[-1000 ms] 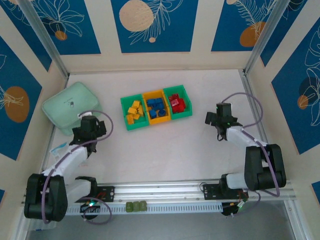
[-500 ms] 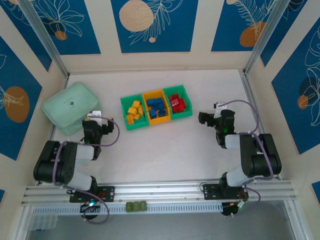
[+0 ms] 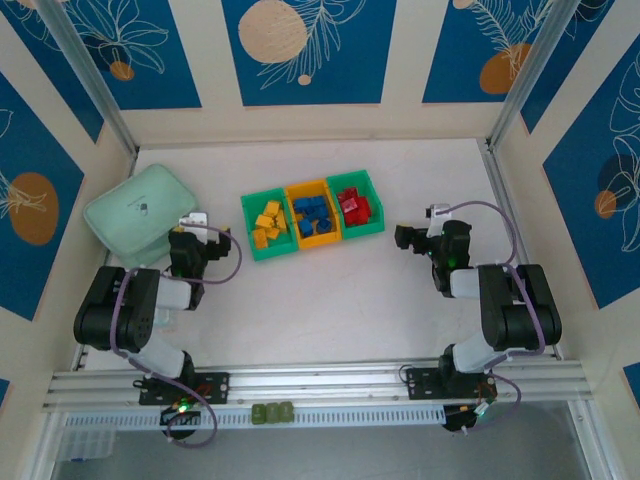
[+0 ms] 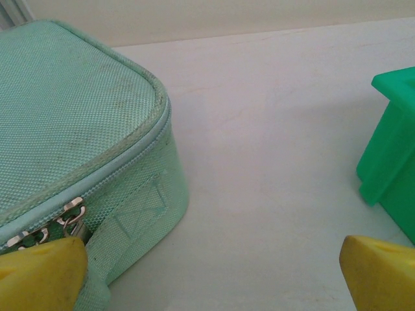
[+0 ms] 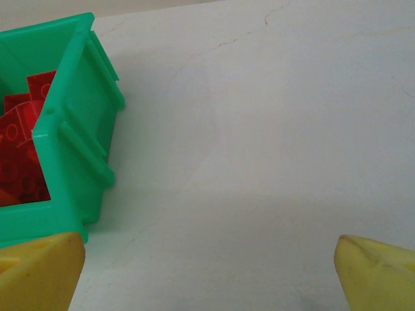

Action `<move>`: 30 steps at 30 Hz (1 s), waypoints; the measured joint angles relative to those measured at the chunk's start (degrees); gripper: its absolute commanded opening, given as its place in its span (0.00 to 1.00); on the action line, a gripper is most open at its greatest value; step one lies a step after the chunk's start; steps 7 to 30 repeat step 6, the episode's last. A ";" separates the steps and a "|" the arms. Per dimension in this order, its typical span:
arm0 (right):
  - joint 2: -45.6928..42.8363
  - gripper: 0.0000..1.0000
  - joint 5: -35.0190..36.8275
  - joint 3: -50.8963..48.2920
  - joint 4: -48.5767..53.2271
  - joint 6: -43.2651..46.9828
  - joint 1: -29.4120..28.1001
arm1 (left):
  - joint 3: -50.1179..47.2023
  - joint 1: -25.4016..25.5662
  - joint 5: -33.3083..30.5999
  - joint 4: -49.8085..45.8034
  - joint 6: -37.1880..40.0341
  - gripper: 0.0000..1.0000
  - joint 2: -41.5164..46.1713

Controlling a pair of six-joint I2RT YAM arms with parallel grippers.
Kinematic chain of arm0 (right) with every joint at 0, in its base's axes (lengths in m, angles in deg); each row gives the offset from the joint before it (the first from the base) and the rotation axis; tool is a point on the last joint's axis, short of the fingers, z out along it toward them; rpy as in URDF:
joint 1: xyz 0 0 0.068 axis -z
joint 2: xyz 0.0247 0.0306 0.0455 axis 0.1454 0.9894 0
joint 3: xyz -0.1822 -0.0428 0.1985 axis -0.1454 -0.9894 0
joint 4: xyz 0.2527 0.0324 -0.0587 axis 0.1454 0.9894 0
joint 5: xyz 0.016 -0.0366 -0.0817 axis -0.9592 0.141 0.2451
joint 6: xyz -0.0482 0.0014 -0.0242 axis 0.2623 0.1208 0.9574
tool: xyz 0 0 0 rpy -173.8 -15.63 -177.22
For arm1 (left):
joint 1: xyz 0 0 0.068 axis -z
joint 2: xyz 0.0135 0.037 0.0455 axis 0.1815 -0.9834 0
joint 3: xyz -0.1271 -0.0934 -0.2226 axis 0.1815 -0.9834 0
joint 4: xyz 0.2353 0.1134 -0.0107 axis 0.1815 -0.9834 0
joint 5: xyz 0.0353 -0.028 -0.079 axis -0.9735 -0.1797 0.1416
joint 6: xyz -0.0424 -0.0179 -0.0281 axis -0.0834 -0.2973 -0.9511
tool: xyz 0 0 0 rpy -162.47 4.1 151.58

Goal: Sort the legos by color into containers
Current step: Reset both arms

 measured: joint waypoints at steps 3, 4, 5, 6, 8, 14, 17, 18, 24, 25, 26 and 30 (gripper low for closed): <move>0.00 0.99 -0.09 0.02 0.00 0.00 0.00 | 0.00 0.00 0.02 0.00 0.00 0.99 0.00; 0.00 0.99 -0.22 0.07 0.00 0.00 0.07 | 0.00 0.00 0.02 0.00 0.00 0.99 0.00; 0.00 0.99 -0.24 0.09 -0.02 0.00 0.11 | 0.00 0.00 0.04 -0.04 0.00 0.99 0.00; 0.00 0.99 -0.24 0.11 -0.02 0.00 0.11 | 0.02 0.00 0.04 -0.09 0.00 0.99 0.00; 0.00 0.99 -0.24 0.11 -0.02 0.00 0.11 | 0.02 0.00 0.04 -0.09 0.00 0.99 0.00; 0.00 0.99 -0.24 0.11 -0.02 0.00 0.11 | 0.02 0.00 0.04 -0.09 0.00 0.99 0.00; 0.00 0.99 -0.24 0.11 -0.02 0.00 0.11 | 0.02 0.00 0.04 -0.09 0.00 0.99 0.00; 0.00 0.99 -0.24 0.11 -0.02 0.00 0.11 | 0.02 0.00 0.04 -0.09 0.00 0.99 0.00; 0.00 0.99 -0.24 0.11 -0.02 0.00 0.11 | 0.02 0.00 0.04 -0.09 0.00 0.99 0.00; 0.00 0.99 -0.24 0.11 -0.02 0.00 0.11 | 0.02 0.00 0.04 -0.09 0.00 0.99 0.00; 0.00 0.99 -0.24 0.11 -0.02 0.00 0.11 | 0.02 0.00 0.04 -0.09 0.00 0.99 0.00; 0.00 0.99 -0.24 0.11 -0.02 0.00 0.11 | 0.02 0.00 0.04 -0.09 0.00 0.99 0.00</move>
